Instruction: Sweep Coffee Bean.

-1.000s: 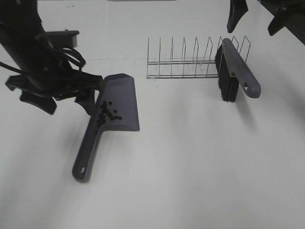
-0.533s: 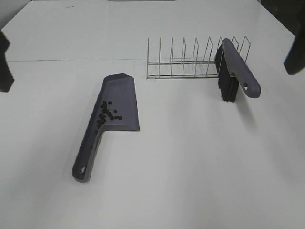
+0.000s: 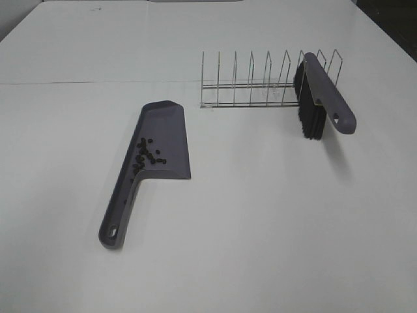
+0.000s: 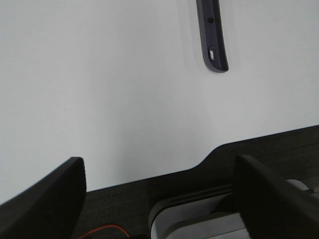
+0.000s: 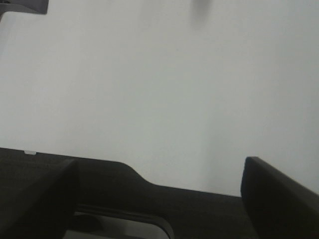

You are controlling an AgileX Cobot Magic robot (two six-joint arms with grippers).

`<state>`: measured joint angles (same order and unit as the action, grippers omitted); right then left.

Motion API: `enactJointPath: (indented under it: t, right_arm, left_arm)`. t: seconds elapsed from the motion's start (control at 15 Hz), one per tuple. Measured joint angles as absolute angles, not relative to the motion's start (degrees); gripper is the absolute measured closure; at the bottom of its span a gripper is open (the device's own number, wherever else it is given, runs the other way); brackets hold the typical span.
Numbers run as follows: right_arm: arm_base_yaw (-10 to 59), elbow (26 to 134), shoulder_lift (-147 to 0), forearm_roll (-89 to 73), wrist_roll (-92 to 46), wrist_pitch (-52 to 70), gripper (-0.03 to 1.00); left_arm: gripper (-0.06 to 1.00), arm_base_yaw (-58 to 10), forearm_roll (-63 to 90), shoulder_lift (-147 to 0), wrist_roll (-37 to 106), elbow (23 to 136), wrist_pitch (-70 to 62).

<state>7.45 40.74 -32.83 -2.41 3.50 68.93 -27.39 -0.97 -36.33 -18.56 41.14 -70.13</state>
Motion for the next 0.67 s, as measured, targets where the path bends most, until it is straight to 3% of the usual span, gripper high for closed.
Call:
enactJointPath:
  t: [0.33,0.67]
  right_arm:
    - [7.4,31.7,-4.5,-3.7,-1.7,69.6,0.22]
    - [7.4,31.4,0.3,-5.2,-4.3,68.4,0.22]
  left_arm:
    - [0.21,-27.4,-0.9,-7.8,-8.0,32.5,-70.2]
    - [0.21,-27.4,0.0,0.1,-1.4,31.4,-68.9]
